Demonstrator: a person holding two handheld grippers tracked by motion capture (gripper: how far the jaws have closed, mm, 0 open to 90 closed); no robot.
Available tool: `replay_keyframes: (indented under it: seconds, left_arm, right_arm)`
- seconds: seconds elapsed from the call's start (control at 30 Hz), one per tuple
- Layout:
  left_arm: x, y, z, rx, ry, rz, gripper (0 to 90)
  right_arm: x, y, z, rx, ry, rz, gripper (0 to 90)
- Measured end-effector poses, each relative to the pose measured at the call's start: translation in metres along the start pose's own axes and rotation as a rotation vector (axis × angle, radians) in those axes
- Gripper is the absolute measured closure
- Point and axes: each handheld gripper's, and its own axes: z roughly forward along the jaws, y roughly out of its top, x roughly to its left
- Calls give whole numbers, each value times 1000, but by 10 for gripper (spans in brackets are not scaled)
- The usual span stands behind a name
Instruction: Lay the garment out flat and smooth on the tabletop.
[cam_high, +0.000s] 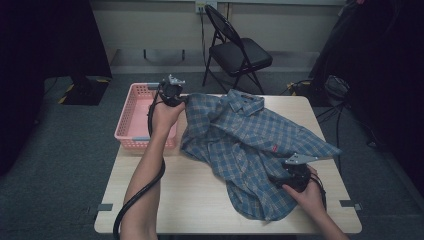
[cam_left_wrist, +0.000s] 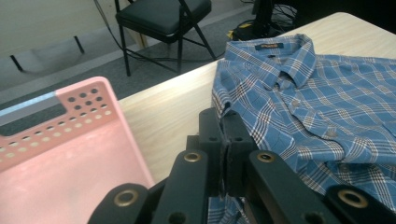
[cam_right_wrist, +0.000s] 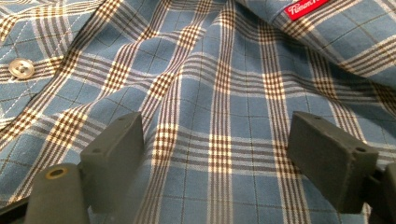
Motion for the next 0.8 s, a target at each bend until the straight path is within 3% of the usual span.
replay_keyframes:
  seconds: [0.4,0.8]
  left_arm:
    - [27,1,-22,-11,66,-29,887]
    - [55,-14,-25,9,110,-66,887]
  right_arm:
    - [0,0,0,0,0,0,181]
    - [0,0,0,0,0,0,181]
